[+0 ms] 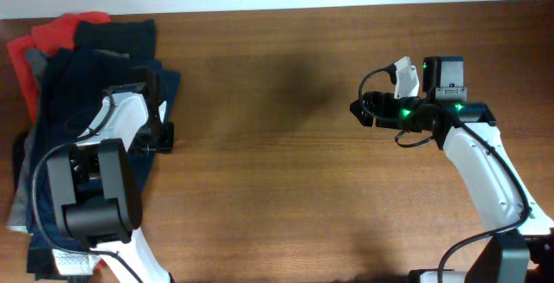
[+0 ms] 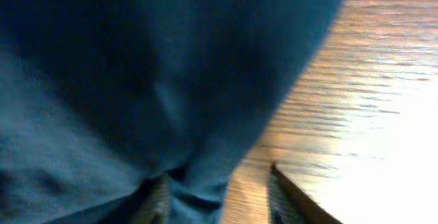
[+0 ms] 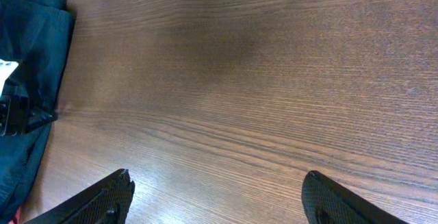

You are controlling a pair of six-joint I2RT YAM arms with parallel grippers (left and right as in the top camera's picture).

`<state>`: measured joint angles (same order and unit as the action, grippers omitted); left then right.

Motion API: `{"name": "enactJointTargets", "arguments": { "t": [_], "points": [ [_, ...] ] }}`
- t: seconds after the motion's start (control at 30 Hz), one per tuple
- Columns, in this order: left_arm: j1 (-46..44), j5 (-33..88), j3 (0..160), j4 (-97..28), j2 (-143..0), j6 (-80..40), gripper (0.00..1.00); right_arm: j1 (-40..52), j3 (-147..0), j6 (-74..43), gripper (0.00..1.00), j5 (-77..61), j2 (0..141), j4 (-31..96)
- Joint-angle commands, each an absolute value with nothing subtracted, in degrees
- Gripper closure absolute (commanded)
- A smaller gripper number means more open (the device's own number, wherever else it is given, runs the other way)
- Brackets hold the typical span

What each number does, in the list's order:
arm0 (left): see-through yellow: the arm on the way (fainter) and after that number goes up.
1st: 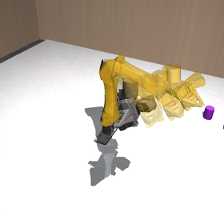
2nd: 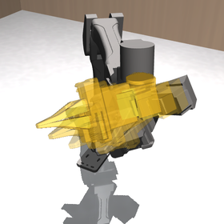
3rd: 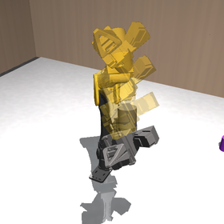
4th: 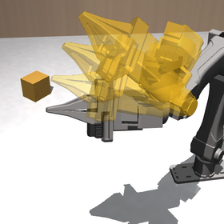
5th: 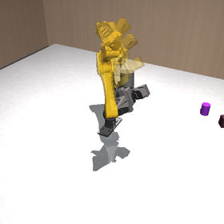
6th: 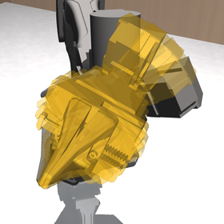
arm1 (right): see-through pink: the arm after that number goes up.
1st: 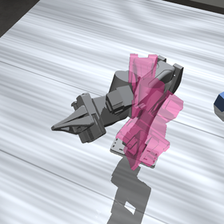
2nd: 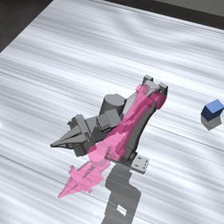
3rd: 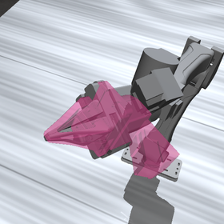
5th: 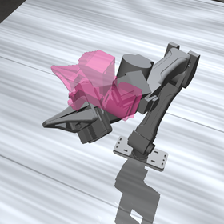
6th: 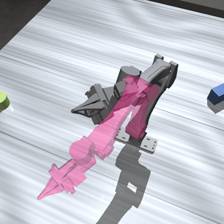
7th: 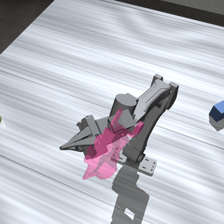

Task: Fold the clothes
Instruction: 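Lower the left gripper and pinch the navy shorts' edge, then drag the navy shorts right off the stack onto the table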

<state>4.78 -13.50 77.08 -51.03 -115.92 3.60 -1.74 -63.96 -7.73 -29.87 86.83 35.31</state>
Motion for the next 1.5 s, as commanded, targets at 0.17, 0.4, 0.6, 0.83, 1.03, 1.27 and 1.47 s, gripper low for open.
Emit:
{"name": "enactJointTargets", "arguments": {
  "t": [0.17, 0.4, 0.6, 0.83, 1.03, 1.27, 1.47],
  "points": [
    [4.9, -19.2, 75.8, -50.1, -117.3, 1.9, 0.67, -1.9, -65.1, -7.8, 0.16, -29.3, 86.6, 35.1],
    [4.9, -19.2, 75.8, -50.3, -117.3, -0.5, 0.95, -1.9, -65.1, -7.8, 0.16, -29.3, 86.6, 35.1],
    [4.9, -15.6, 78.1, -51.7, -117.2, -0.5, 1.00, -1.9, -65.1, -7.8, 0.16, -29.3, 86.6, 35.0],
    [4.0, -13.6, 92.1, -61.6, -113.6, -0.2, 1.00, -1.9, -65.1, -7.8, 0.18, -29.3, 86.6, 35.0],
    [0.6, -11.0, 107.4, -69.3, -110.7, 3.2, 1.00, -2.0, -67.4, -7.8, 0.23, -30.0, 86.4, 35.0],
    [-6.5, -7.2, 123.8, -73.6, -110.7, 4.9, 1.00, -3.6, -84.2, -7.7, 0.23, -29.8, 85.8, 44.3],
    [-13.4, -2.2, 132.4, -69.8, -110.7, 5.7, 1.00, -10.3, -97.7, -5.9, 0.22, -29.8, 85.8, 55.9]
  ]
}}
